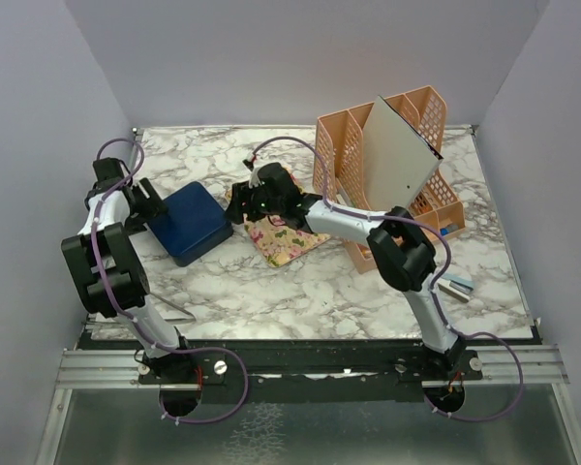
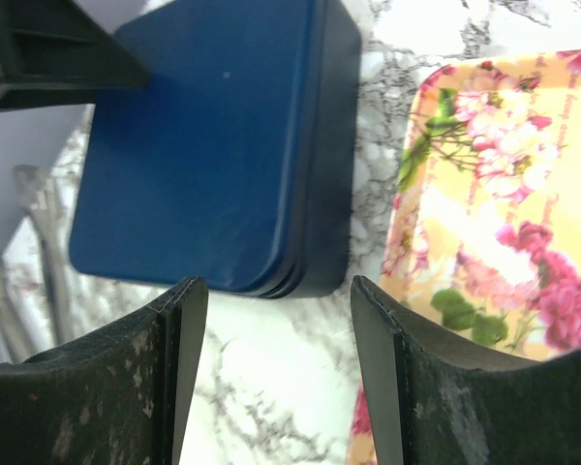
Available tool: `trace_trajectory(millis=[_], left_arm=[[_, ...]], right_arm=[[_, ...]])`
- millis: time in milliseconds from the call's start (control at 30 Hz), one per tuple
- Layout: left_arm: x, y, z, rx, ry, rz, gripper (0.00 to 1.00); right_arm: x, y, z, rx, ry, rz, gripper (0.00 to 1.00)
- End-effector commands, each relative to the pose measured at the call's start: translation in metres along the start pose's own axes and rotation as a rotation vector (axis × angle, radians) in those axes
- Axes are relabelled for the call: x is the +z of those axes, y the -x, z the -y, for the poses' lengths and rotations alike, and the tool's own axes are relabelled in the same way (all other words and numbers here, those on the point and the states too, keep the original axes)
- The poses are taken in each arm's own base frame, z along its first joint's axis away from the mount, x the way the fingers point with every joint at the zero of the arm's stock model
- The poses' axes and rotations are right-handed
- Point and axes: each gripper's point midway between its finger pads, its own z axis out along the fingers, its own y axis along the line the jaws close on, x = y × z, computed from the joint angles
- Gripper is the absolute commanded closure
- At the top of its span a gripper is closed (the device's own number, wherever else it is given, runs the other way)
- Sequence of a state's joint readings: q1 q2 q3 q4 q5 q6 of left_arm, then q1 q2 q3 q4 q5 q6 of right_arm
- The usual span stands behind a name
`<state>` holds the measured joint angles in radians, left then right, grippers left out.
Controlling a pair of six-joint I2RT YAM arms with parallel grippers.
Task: Pack the chocolate
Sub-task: Adjust the packing box at the center of the board.
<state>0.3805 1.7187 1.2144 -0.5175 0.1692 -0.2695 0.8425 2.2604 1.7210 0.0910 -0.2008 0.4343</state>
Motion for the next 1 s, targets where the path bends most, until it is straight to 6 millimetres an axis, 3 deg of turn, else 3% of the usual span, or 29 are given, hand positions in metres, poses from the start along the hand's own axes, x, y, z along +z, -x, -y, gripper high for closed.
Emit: trace_trajectory(millis=[0, 167, 333, 533, 633, 767, 967], left_arm=[[0.002, -0.002, -0.002, 0.011, 0.003, -0.027, 0.31], [-0.008, -0.014, -0.007, -0.005, 0.026, -0.019, 0.52], [-0.026, -0.002, -0.005, 0.009, 0.031, 0.046, 0.58], [-0.044, 0.013, 0.018, -0.023, -0.069, 0.097, 0.60], [-0.045, 0.011, 0.020, -0.069, -0.099, 0.104, 0.43], [-0.038, -0.003, 0.011, -0.141, -0.157, 0.089, 0.24], [-0.030, -0.018, 0.009, -0.230, -0.286, 0.041, 0.18]], right_arm=[[-0.022, 0.021, -0.031, 0.093, 0.085, 0.041, 0.35], [-0.005, 0.005, -0.017, 0.129, 0.035, -0.010, 0.35], [0.014, -0.008, -0.010, 0.088, 0.038, -0.049, 0.35], [0.030, -0.033, -0.008, 0.093, 0.091, -0.124, 0.41], [0.022, -0.036, -0.013, 0.117, 0.117, -0.117, 0.45], [0.016, -0.022, -0.024, 0.121, 0.158, -0.078, 0.44], [0.024, -0.015, -0.017, 0.162, 0.166, -0.086, 0.38]])
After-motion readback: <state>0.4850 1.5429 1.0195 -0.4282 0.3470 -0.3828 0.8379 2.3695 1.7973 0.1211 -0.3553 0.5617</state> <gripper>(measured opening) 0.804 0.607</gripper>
